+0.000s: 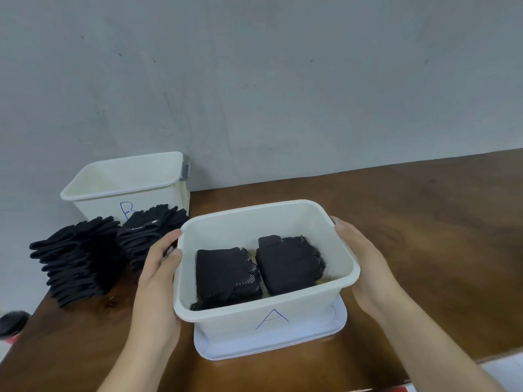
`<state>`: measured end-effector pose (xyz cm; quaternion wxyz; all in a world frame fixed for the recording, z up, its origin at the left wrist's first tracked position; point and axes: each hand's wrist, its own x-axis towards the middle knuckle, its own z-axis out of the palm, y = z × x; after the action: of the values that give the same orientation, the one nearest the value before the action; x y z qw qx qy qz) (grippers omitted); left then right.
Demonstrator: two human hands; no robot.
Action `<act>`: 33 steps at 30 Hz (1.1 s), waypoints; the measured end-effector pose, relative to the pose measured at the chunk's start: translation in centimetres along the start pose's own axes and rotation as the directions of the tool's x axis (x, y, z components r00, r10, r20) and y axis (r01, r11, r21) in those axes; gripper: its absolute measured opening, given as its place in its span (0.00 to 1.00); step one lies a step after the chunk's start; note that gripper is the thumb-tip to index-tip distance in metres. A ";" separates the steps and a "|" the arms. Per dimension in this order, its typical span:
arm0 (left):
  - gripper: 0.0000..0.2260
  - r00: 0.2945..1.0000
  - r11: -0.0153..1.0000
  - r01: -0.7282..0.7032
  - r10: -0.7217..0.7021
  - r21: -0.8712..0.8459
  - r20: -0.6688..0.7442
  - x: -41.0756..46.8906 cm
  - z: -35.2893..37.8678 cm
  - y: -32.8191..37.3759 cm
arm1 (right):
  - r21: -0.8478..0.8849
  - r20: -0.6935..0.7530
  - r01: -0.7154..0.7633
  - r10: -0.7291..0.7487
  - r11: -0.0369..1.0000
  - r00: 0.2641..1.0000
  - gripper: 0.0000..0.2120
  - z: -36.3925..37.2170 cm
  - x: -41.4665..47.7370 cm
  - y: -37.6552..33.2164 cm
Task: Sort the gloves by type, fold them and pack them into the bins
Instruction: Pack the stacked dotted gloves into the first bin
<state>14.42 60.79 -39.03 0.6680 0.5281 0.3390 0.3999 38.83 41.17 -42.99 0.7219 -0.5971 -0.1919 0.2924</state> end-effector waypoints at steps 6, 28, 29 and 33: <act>0.16 0.999 0.998 -0.041 0.042 -0.056 0.016 3.8 3.6 1.5 | 0.084 -0.022 0.080 -0.079 0.993 0.997 0.20 -1.1 4.3 -3.2; 0.16 0.989 0.942 -0.012 -0.037 0.336 0.140 18.8 10.3 -3.1 | 0.193 -0.114 -0.081 0.104 0.978 0.988 0.20 -3.6 15.4 -3.4; 0.14 0.992 0.932 -0.003 -0.042 0.363 0.118 17.6 9.6 -2.9 | 0.192 -0.120 -0.099 0.123 0.976 0.985 0.22 -3.9 14.8 -2.9; 0.12 0.993 0.834 -0.065 0.002 0.547 0.115 11.4 4.3 -3.7 | -0.007 -0.143 -0.244 0.241 0.970 0.960 0.30 -4.4 10.0 -0.8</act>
<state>23.99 68.69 -42.07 0.4987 0.7247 0.3931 0.2675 49.31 44.32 -43.91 0.6850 -0.6441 -0.0694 0.3333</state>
